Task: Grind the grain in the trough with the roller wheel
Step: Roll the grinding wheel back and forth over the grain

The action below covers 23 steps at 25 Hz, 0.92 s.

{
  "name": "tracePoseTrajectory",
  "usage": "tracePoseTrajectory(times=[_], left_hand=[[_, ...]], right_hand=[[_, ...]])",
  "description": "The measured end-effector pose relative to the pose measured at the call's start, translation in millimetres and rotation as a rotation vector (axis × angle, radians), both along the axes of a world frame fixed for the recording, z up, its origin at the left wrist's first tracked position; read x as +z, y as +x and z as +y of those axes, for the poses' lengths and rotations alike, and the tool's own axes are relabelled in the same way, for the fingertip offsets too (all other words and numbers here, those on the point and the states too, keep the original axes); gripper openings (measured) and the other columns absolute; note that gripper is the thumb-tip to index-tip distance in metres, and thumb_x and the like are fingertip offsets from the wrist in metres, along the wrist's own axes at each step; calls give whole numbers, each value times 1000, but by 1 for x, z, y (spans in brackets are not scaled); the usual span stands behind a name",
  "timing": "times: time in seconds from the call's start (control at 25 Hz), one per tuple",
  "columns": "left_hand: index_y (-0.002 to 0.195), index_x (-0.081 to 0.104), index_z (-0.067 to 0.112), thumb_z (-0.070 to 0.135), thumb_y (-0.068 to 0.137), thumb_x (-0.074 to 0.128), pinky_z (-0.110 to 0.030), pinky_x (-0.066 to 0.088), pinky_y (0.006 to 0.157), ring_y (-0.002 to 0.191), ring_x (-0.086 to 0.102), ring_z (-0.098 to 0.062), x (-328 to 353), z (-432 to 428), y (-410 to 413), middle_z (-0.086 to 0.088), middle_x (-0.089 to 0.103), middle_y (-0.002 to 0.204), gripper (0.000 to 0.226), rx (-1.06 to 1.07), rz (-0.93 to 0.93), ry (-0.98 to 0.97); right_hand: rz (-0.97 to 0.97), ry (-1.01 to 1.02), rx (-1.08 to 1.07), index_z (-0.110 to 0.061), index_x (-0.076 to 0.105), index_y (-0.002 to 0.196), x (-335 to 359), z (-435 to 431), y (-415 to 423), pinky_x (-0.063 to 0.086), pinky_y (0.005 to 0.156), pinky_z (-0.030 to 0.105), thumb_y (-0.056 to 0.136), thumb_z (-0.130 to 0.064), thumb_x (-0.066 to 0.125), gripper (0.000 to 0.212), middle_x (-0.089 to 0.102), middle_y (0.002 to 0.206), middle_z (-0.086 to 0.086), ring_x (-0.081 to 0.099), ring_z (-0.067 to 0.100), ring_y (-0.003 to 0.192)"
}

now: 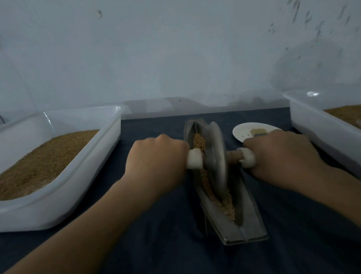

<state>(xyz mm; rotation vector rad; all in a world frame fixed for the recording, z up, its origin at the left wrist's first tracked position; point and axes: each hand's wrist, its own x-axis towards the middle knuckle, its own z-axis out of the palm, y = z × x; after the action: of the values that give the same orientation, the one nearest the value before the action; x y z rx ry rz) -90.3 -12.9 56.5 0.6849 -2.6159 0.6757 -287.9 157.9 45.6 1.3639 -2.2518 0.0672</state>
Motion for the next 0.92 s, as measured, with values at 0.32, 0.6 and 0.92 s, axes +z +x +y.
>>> tracePoseTrajectory(times=[0.32,0.6,0.92], left_hand=[[85,54,26,34,85,64,-33,30,53,52,31,-14,11,-21,-26,7,35,66,13,47,-1,55],[69,35,32,38,67,78,-22,7,45,44,12,-9,3,7,6,10,23,56,44,-19,25,-36],[99,64,25,27,88,61,-37,38,61,79,62,-27,19,-38,-46,-1,57,86,12,94,-17,148]], right_hand=[[-143,39,-3,-28,49,74,8,-32,-16,29,49,28,86,-46,61,25,57,76,-8,50,12,65],[-5,12,-2,-34,38,65,0,15,3,26,47,25,77,-59,47,29,45,64,-12,49,14,55],[-156,39,-51,-28,53,78,19,-57,-26,37,59,31,89,-44,61,20,61,85,-4,49,18,68]])
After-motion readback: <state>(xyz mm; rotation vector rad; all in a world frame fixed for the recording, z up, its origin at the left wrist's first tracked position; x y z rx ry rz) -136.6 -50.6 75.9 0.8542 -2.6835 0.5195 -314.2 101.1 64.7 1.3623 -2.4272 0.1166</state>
